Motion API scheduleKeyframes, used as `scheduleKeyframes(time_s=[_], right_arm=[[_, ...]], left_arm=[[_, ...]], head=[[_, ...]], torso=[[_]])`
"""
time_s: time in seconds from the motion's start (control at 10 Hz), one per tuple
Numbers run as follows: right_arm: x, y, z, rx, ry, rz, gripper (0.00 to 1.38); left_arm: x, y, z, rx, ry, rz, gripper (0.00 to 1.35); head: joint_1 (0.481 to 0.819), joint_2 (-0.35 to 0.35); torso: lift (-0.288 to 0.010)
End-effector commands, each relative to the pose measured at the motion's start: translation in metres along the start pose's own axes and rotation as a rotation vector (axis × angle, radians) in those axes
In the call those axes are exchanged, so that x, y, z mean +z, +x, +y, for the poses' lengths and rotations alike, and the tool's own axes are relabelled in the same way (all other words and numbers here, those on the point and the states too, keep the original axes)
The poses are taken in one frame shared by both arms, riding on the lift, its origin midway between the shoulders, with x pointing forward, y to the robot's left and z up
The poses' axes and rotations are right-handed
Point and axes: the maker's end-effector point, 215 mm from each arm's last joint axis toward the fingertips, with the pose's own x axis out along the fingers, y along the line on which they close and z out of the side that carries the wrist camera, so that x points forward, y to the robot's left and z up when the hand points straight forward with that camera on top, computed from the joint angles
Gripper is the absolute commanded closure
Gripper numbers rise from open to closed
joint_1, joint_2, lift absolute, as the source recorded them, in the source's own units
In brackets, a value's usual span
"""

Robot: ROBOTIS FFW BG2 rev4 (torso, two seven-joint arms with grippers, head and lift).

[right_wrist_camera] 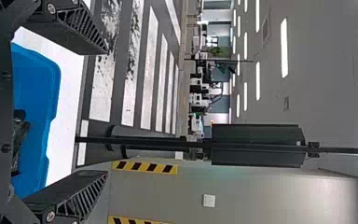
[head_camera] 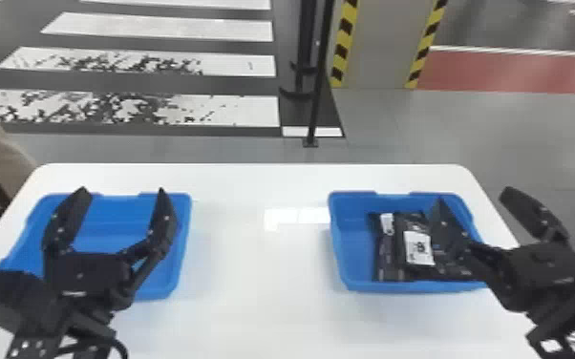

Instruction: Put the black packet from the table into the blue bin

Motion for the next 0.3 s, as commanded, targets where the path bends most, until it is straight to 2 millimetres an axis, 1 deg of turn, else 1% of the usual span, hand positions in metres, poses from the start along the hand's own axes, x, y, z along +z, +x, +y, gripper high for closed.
scheduleKeyframes(time_s=[0.0,0.2], right_arm=[[0.0021,0.0,-0.0003,0.0,-0.001,-0.009,0.1],[0.0023,0.0,-0.0005,-0.001,-0.002,-0.011,0.1]], left_arm=[[-0.0007,0.0,-0.0002,-0.001,0.002,0.002,0.09],[0.0,0.0007,-0.0027,-0.006,0.002,0.0,0.09]], head=[[0.695,-0.077],[0.695,-0.078]], torso=[[-0.11],[-0.11]])
